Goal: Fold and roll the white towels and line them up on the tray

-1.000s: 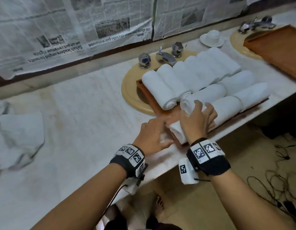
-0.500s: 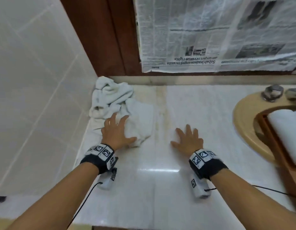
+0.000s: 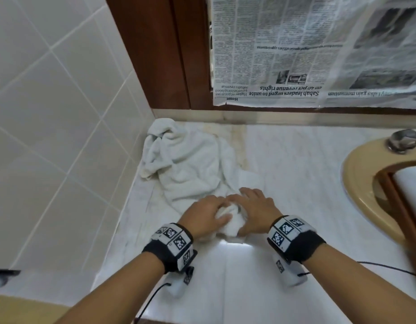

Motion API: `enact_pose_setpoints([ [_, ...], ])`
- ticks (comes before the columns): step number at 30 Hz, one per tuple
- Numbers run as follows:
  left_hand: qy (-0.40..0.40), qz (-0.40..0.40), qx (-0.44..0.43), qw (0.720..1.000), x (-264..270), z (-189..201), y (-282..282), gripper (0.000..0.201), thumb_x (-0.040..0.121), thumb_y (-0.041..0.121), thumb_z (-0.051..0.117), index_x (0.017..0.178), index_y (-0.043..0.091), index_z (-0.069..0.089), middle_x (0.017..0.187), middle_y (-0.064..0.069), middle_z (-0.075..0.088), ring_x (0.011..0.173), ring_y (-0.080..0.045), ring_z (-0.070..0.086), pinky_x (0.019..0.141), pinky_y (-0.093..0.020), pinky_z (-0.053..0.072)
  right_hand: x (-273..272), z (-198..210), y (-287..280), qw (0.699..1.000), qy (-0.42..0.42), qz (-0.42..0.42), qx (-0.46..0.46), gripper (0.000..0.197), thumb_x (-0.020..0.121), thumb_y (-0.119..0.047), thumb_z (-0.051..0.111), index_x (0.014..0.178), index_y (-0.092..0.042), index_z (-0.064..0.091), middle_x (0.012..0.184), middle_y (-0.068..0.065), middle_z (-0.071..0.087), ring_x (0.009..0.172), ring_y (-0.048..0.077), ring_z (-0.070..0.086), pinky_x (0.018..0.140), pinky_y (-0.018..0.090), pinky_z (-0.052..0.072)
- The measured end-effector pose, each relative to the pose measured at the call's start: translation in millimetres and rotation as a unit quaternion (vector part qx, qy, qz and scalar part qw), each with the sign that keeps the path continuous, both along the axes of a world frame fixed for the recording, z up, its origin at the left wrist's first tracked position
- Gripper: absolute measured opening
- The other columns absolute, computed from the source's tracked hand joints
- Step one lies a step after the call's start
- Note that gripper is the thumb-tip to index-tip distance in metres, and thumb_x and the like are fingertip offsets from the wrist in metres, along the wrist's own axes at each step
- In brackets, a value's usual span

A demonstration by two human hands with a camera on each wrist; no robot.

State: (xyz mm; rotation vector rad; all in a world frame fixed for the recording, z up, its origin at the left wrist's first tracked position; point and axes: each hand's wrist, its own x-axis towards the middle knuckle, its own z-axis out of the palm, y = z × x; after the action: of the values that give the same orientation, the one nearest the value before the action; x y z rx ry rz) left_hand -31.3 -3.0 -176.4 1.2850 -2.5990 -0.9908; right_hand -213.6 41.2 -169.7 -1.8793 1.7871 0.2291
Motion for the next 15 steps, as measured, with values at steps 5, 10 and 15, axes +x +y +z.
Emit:
enact_pose_setpoints([
  [5, 0.001, 0.113, -0.144, 0.983, 9, 11, -43, 0.059, 0.076, 0.058, 0.065, 0.128, 0.033, 0.055, 0.141, 0.003, 0.04, 0.127, -0.025, 0.036, 0.104, -0.042, 0.034, -31, -9, 34, 0.998, -0.011, -0.009, -0.062, 0.025, 0.08, -0.038, 0.064, 0.092, -0.019, 0.055, 0.092, -0.003, 0.047, 0.1, 0.021, 0.051, 0.069, 0.028, 0.036],
  [10, -0.319, 0.016, -0.135, 0.938, 20, 13, -76, 0.072, 0.079, 0.07, 0.054, 0.14, 0.037, 0.036, 0.139, 0.003, 0.049, 0.129, -0.025, 0.04, 0.101, -0.045, 0.029, -78, 4, 73, 0.994, 0.053, -0.094, 0.007, 0.022, 0.081, -0.043, 0.061, 0.09, -0.024, 0.056, 0.1, -0.003, 0.06, 0.097, 0.018, 0.058, 0.072, 0.026, 0.043],
  [15, -0.1, 0.062, -0.182, 0.976, 24, 17, -51, 0.031, 0.095, 0.048, 0.043, 0.103, 0.023, 0.06, 0.098, 0.003, 0.066, 0.098, -0.024, 0.056, 0.087, -0.039, 0.032, -99, 44, 67, 0.973, 0.158, -0.099, 0.135, 0.026, 0.084, -0.022, 0.054, 0.109, -0.014, 0.056, 0.119, 0.008, 0.059, 0.105, 0.026, 0.06, 0.086, 0.034, 0.051],
])
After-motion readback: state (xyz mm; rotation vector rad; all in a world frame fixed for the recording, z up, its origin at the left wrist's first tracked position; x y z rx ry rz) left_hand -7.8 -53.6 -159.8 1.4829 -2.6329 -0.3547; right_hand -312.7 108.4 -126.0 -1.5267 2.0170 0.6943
